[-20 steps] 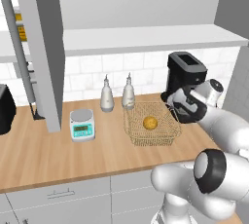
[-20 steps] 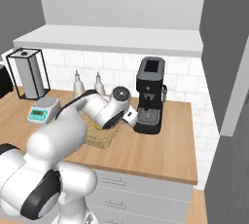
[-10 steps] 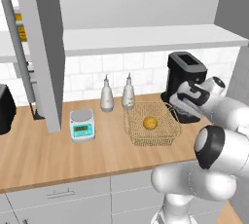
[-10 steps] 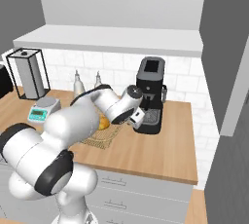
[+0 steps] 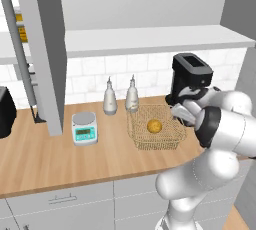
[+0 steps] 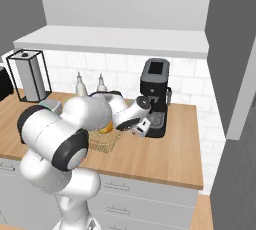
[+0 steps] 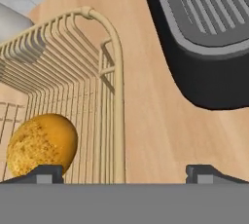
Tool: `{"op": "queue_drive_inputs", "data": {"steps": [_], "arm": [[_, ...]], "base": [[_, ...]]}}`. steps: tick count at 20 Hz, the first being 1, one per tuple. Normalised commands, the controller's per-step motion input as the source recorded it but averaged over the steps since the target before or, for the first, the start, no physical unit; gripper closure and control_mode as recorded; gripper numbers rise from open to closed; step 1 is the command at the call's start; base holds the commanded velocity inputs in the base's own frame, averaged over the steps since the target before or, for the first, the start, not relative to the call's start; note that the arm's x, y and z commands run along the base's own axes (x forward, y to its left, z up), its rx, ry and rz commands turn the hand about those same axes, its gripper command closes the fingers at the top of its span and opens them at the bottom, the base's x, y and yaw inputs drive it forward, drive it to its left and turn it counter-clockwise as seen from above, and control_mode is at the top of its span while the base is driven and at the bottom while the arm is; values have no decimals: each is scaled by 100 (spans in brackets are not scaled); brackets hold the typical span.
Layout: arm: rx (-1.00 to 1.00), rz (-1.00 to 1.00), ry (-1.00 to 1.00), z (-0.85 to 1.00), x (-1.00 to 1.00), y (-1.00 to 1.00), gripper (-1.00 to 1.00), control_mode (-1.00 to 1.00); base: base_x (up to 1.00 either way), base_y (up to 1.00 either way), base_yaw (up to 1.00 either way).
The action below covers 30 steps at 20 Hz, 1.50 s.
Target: Open the cabinet, pick up the bread from the cabinet and place it in the basket. Then move the basket to the dining counter.
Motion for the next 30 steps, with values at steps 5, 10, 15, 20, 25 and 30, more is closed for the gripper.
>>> {"op": "queue_drive_inputs", "data": {"steps": [5,10,15,20,25,30], "arm": [[2,12,0,-25,41,0,-100,-100],[3,10,2,-23,29,8,-100,-100],[1,9,6,-22,8,35,-100,-100],[1,8,7,-1,0,46,-100,-100],[0,7,6,-5,0,47,100,-100],[0,5,5,-2,0,28,100,-100]], "base": [[0,0,0],[0,0,0],[0,0,0],[0,0,0],[0,0,0],[0,0,0]]}}
